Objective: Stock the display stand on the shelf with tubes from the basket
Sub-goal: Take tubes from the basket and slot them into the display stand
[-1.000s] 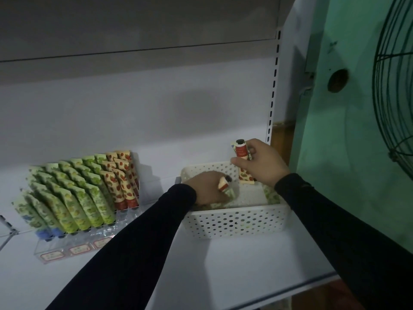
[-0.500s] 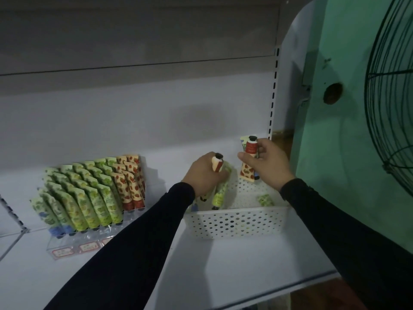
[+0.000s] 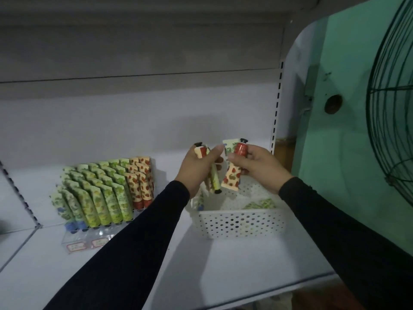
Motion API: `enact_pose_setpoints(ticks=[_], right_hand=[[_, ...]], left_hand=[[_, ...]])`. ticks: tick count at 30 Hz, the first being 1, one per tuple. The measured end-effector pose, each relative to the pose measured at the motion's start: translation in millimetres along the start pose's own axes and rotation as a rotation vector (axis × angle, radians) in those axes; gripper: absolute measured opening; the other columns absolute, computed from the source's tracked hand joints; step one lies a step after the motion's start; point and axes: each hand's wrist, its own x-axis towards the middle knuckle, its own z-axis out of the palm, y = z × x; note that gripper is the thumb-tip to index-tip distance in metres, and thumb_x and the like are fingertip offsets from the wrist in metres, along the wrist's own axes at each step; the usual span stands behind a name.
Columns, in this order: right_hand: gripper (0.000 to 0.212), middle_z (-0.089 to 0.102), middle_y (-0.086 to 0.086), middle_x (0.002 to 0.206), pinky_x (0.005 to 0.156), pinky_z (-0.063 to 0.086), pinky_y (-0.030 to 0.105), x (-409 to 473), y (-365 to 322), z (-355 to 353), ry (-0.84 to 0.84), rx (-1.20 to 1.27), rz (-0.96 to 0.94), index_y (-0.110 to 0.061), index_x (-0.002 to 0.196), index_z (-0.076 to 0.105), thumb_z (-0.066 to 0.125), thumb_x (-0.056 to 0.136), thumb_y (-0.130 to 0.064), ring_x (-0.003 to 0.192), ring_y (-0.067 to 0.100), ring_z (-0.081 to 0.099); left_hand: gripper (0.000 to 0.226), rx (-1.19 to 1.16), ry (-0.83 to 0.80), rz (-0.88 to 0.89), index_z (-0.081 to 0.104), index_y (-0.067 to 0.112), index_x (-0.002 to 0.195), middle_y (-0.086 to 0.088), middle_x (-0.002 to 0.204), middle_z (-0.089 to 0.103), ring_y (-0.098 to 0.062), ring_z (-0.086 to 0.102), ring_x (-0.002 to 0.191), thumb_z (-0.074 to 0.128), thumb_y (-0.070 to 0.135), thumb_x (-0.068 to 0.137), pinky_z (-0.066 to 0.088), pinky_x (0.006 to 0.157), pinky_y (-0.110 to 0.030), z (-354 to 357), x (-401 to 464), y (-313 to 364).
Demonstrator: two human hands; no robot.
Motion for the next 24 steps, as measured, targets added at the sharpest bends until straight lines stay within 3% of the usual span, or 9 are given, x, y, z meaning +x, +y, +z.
enact_pose_setpoints(ticks=[4,7,13,15,18,21,24], right_hand=[[0.034,0.066,0.021,0.117,0.099,0.047,0.047,-3,-7,28,-0.206,0.073,0.042,-0.002,0.119,0.060,0.064,0.091,-0.021,0.105,0.031,0.065],[0.028,0.069,0.015,0.110,0.097,0.050,0.043,-8,-12,50,-0.278,0.053,0.036,-0.005,0.116,0.063,0.062,0.092,-0.020,0.097,0.022,0.066],[0.050,0.072,0.009,0.108,0.096,0.052,0.041,-11,-19,99,-0.288,0.027,0.026,-0.009,0.114,0.066,0.071,0.077,-0.042,0.102,0.022,0.068],[0.044,0.073,0.007,0.106,0.090,0.056,0.037,-12,-20,113,-0.279,0.038,0.021,-0.008,0.114,0.065,0.072,0.081,-0.037,0.100,0.021,0.069],[0.030,0.073,0.007,0.103,0.078,0.058,0.027,-15,-21,133,-0.280,0.051,0.016,-0.008,0.111,0.065,0.070,0.086,-0.024,0.091,0.014,0.070],[0.032,0.072,0.014,0.107,0.088,0.054,0.037,-18,-24,150,-0.255,0.075,0.010,-0.004,0.111,0.066,0.071,0.086,-0.023,0.096,0.022,0.069],[0.036,0.070,0.018,0.112,0.098,0.049,0.046,-19,-26,160,-0.279,0.142,0.059,0.001,0.116,0.064,0.067,0.089,-0.024,0.106,0.031,0.066]], left_hand=[[0.047,-0.154,-0.091,-0.073,0.062,-0.008,0.117,-0.028,0.110,0.068,-0.037,0.068,0.094,0.069,0.031,0.091,0.054,0.090,-0.050,-18,-16,6],[0.044,-0.176,-0.065,-0.107,0.062,-0.008,0.118,-0.030,0.113,0.067,-0.039,0.067,0.098,0.070,0.026,0.091,0.055,0.091,-0.050,-40,-31,6],[0.037,-0.185,0.097,-0.110,0.058,-0.009,0.114,-0.025,0.099,0.071,-0.038,0.071,0.091,0.070,0.014,0.088,0.058,0.078,-0.042,-86,-61,-1],[0.028,-0.167,0.191,-0.067,0.062,-0.006,0.106,-0.024,0.091,0.069,-0.034,0.070,0.082,0.069,0.013,0.087,0.058,0.072,-0.041,-97,-69,-1],[0.038,-0.177,0.256,-0.032,0.061,-0.009,0.110,-0.025,0.094,0.069,-0.034,0.070,0.081,0.074,0.016,0.084,0.057,0.078,-0.047,-112,-81,0],[0.048,-0.223,0.208,-0.077,0.061,-0.011,0.116,-0.028,0.105,0.070,-0.034,0.070,0.089,0.077,0.022,0.084,0.056,0.083,-0.046,-128,-92,-1],[0.037,-0.280,0.104,-0.160,0.065,-0.002,0.120,-0.021,0.111,0.071,-0.033,0.069,0.101,0.068,0.023,0.092,0.057,0.082,-0.039,-139,-104,-2]])
